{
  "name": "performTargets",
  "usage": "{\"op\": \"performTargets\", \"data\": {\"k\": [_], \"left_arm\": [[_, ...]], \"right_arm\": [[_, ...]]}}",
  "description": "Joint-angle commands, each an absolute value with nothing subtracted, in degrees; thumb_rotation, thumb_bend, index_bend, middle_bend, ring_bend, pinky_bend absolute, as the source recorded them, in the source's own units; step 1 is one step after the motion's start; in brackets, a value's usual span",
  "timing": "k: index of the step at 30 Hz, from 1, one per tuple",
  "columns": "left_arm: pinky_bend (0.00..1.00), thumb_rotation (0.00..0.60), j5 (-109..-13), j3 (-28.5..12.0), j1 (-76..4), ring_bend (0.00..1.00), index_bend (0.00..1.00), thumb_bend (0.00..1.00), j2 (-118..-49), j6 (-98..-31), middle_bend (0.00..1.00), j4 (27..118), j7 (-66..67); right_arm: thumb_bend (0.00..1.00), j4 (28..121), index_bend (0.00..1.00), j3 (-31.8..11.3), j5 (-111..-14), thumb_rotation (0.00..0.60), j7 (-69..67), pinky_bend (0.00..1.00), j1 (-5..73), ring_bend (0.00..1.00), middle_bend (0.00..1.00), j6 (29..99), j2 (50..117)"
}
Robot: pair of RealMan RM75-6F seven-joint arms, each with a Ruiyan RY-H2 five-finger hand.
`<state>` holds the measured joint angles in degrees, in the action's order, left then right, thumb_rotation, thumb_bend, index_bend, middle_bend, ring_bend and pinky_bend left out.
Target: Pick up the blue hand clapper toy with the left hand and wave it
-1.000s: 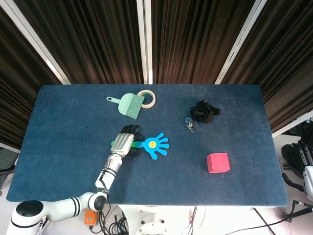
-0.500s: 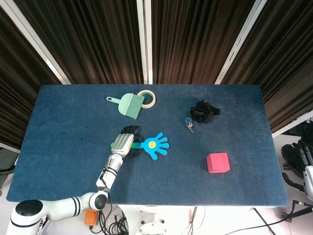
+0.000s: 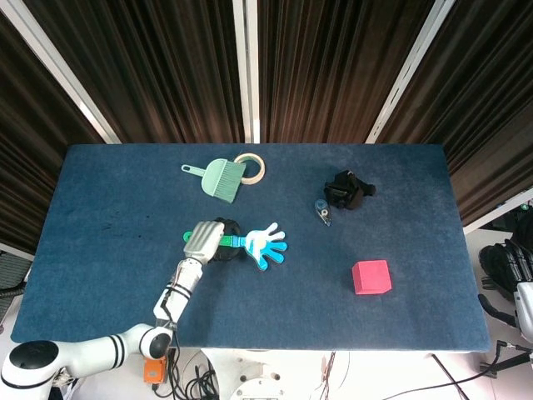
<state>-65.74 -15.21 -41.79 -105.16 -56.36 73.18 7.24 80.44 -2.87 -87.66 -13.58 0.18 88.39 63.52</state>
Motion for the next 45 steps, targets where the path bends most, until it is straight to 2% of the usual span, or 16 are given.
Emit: {"op": "performTargets", "data": {"k": [1,4,14,18,24,28,35,45], "left_arm": [[0.74,0.600,-66.02,-13.99,-42.39,0.52,0.57,0.48,-104.03,-55.39,0.55,73.05,10.04],[0.81,0.600,-65.53,-13.54,-42.67,0.59,0.55,0.47,-103.73,-54.99,0.62,72.81,11.95],[0.93,0.600,-63.09,-12.64,-43.59,0.79,0.49,0.47,-102.16,-51.78,0.80,73.21,14.73],[0.95,0.600,-61.95,-12.58,-43.93,0.85,0.39,0.44,-101.19,-50.18,0.85,73.95,14.70],[0.97,0.600,-61.85,-12.24,-44.28,0.89,0.23,0.32,-99.56,-48.32,0.90,74.84,13.04],[0.98,0.600,-61.75,-12.51,-44.12,0.92,0.23,0.31,-99.38,-48.08,0.95,74.96,10.91],[1.00,0.600,-61.10,-13.01,-43.94,0.95,0.39,0.31,-99.80,-48.85,1.00,75.05,9.35],[1.00,0.600,-62.43,-12.38,-43.98,1.00,0.93,0.30,-101.01,-51.68,1.00,73.30,10.80]], "right_arm": [[0.17,80.45,0.00,-2.90,-87.75,0.600,-13.66,0.00,0.21,0.00,0.00,88.49,63.49],[0.17,80.33,0.00,-2.89,-87.77,0.600,-13.91,0.00,0.20,0.00,0.00,88.52,63.46],[0.17,80.00,0.00,-2.93,-87.90,0.600,-14.48,0.00,0.29,0.00,0.00,88.59,63.45],[0.17,80.02,0.00,-2.97,-88.02,0.600,-14.49,0.00,0.39,0.00,0.00,88.64,63.42],[0.17,80.29,0.00,-3.00,-88.06,0.600,-14.18,0.00,0.50,0.00,0.00,88.59,63.29],[0.17,80.43,0.00,-2.97,-88.02,0.600,-14.01,0.00,0.53,0.00,0.00,88.50,63.20],[0.17,80.15,0.00,-2.83,-87.69,0.600,-14.24,0.00,0.42,0.00,0.00,88.19,63.23],[0.17,80.14,0.00,-2.68,-87.55,0.600,-14.29,0.00,0.21,0.00,0.00,88.17,63.16]]}}
